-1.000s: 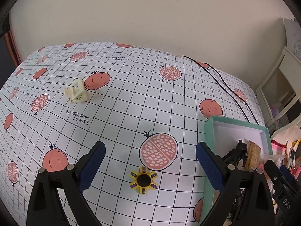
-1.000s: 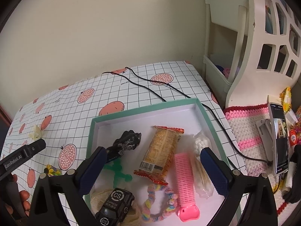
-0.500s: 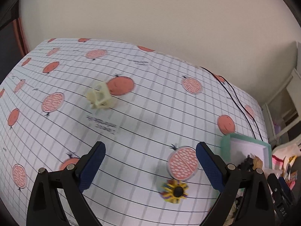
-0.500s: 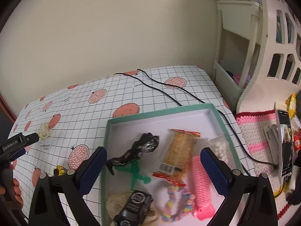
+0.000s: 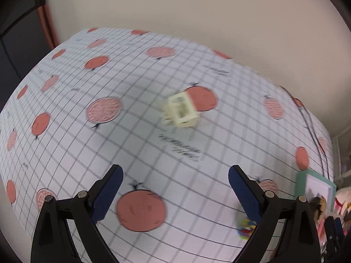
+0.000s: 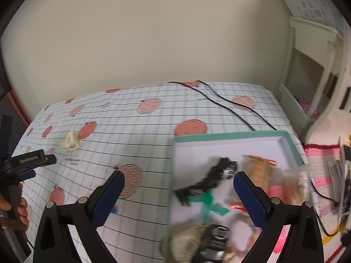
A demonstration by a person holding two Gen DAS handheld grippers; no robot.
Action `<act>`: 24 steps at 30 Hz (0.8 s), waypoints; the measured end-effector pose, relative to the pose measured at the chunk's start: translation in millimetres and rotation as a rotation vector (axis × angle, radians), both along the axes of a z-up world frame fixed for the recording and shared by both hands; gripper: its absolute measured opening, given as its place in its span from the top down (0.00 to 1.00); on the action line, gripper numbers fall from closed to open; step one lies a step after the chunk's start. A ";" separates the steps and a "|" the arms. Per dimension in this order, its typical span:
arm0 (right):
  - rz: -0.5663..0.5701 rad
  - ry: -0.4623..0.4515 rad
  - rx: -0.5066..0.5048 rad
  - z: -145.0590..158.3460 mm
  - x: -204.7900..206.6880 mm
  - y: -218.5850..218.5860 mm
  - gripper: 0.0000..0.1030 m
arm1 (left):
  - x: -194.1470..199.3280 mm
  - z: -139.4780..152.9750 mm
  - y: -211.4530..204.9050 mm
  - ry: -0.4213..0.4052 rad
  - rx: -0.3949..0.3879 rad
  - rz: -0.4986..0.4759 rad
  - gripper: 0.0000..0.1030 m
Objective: Organize objects
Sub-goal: 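Move both grippers back toward the cream hair clip and sunflower toy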
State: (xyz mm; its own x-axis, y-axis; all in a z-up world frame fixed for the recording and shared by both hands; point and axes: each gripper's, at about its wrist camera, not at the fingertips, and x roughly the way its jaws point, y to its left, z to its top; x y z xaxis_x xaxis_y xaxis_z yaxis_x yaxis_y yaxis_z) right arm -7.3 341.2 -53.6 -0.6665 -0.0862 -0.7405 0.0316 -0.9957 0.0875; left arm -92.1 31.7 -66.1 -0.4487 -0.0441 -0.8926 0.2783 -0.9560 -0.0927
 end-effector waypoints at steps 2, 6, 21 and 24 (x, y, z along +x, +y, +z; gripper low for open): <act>0.025 0.001 -0.001 -0.8 -1.7 -12.5 0.02 | -1.2 -4.7 -8.9 -0.017 -0.003 0.019 0.06; 0.070 -0.012 -0.014 -5.3 -4.8 -37.8 0.02 | -0.9 -9.1 -28.1 -0.033 0.005 0.052 0.06; 0.268 -0.150 0.019 -45.2 -1.2 -104.2 0.03 | -2.9 -16.9 -75.7 -0.035 0.124 0.153 0.06; 0.279 -0.165 0.034 -50.4 -0.4 -108.3 0.08 | -4.4 -16.0 -71.8 -0.033 0.130 0.129 0.06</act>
